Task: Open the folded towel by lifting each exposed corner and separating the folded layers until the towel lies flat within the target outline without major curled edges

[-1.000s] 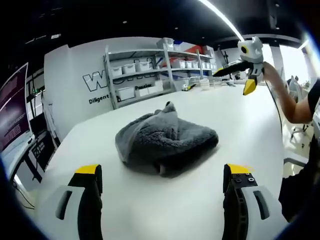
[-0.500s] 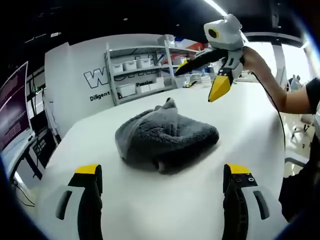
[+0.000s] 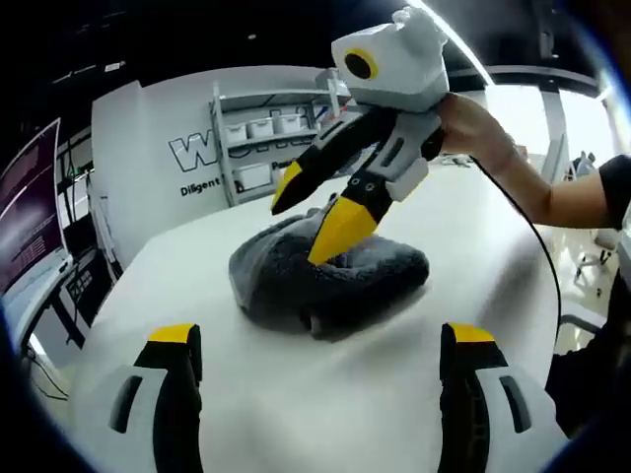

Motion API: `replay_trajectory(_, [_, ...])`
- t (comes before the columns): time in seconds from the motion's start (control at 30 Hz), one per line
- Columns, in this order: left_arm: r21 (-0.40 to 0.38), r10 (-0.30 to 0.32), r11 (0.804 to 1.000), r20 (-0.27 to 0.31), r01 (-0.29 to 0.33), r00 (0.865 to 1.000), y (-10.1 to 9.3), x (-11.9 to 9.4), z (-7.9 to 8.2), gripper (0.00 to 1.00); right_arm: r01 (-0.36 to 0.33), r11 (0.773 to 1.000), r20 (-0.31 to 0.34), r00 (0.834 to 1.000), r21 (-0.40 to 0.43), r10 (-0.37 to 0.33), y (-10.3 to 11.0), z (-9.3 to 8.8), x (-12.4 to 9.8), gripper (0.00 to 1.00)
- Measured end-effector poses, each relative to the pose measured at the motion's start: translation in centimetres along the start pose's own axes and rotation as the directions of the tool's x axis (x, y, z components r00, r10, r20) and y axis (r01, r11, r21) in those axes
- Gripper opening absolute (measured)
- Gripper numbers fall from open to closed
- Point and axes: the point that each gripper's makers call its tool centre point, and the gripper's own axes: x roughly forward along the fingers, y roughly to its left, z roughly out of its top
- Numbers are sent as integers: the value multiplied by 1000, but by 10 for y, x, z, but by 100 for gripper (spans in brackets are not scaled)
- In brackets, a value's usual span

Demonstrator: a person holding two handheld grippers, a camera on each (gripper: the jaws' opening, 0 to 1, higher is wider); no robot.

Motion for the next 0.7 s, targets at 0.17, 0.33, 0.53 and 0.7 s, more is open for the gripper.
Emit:
replay_trajectory(0.17, [-10,14,1000,-4,-14,1000,4,-4,-4,99,-48,999,-97,994,-16,47,5,-23,17,31])
replay_trajectory(0.33, [-20,23,1000,-1,-23,1000,8,-6,-4,99,-60,997,-102,993,-45,56,10,-33,21,17])
replay_trajectory(0.53, [-26,29,999,4,-29,1000,10,-10,-1,98,-32,997,-41,999,-65,30,2,-26,15,5])
replay_trajectory(0.7, [-25,32,999,7,-32,999,10,-9,3,98,41,999,33,999,-6,-41,-15,-21,-10,4])
